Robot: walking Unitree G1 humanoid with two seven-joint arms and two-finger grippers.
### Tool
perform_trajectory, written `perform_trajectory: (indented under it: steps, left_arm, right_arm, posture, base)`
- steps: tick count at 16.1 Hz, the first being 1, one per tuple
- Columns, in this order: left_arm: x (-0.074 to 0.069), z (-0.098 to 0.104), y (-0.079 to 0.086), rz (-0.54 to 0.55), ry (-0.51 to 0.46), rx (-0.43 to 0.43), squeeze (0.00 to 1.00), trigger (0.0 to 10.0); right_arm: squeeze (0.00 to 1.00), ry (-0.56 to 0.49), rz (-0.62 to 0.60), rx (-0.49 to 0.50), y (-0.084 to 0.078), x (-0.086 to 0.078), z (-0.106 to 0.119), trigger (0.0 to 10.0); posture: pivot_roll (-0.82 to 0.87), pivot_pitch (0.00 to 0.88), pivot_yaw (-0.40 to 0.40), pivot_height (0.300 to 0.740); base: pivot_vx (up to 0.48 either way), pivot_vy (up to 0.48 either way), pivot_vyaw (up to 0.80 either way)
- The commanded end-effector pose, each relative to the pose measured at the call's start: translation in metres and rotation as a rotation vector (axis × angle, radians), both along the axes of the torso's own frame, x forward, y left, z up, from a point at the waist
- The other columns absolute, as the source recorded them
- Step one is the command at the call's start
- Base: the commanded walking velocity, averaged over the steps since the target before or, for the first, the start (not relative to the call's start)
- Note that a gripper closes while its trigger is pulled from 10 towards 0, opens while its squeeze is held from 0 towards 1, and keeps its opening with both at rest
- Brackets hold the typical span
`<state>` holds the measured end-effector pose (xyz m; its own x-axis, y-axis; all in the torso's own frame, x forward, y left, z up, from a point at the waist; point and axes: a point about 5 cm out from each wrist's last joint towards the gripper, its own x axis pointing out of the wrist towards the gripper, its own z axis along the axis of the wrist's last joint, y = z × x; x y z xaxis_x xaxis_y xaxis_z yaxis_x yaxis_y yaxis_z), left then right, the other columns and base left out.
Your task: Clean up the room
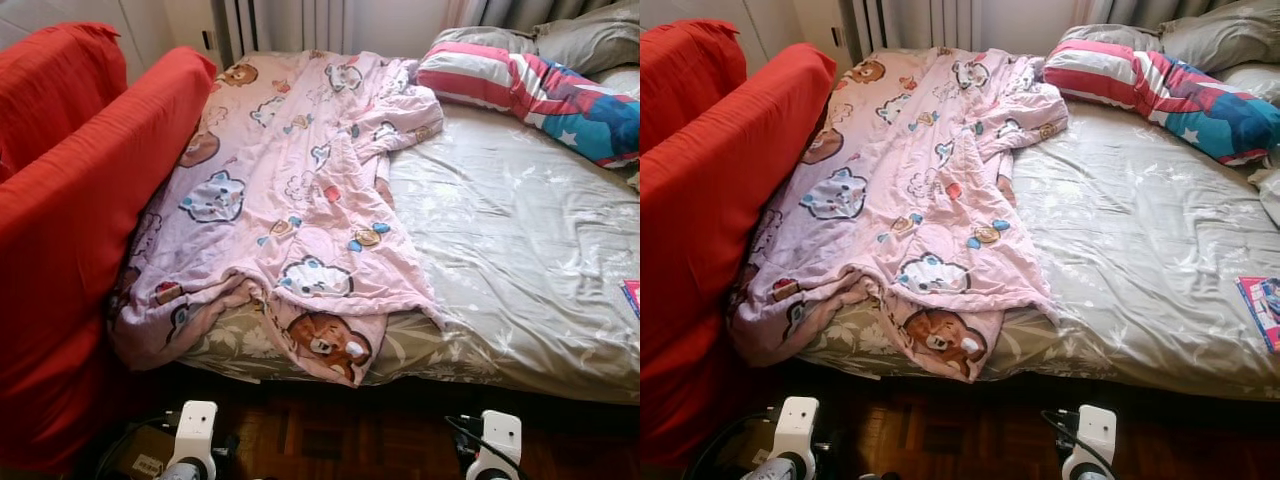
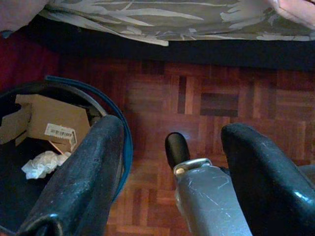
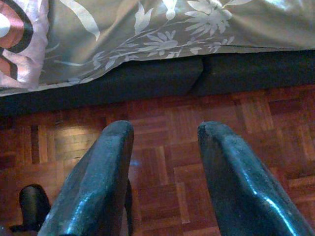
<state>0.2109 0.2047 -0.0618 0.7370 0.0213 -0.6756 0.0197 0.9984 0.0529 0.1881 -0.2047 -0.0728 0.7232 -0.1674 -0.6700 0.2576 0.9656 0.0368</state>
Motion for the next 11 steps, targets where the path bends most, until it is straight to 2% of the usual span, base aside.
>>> perform_trajectory:
  steps: [1,2,4,11]
  left_arm:
    - [-0.0079,-0.0050,0.0006,0.004,0.036,0.001,0.00,10.0]
    - [-0.0079,-0.0050,0.0006,0.003,0.035,0.001,0.00,10.0]
    - [-0.0077,-0.0048,0.0007,0.002,0.034,0.001,0.00,10.0]
    - [-0.0119,-0.0065,0.0050,0.005,0.050,0.007,0.00,10.0]
  right_arm:
    - [0.00,0.021,-0.002,0.000,-0.0002,-0.0042,-0.0025,10.0]
    - [0.00,0.023,0.000,0.002,0.0004,-0.0041,-0.0026,10.0]
    - [0.00,0.026,0.004,0.005,0.0012,-0.0037,-0.0028,10.0]
    - [0.00,0.027,0.016,0.010,0.0052,-0.0043,-0.0036,10.0]
  posture:
    - [0.04,0.150,-0.023,0.740]
    - [0.04,0.144,-0.023,0.740]
    - [0.04,0.140,-0.023,0.740]
    - [0.05,0.117,-0.020,0.740]
  base:
    - [0.000,0.000,0.00]
    - [0.000,0.000,0.00]
    - [0.000,0.000,-0.60]
    - [0.256,0.000,0.00]
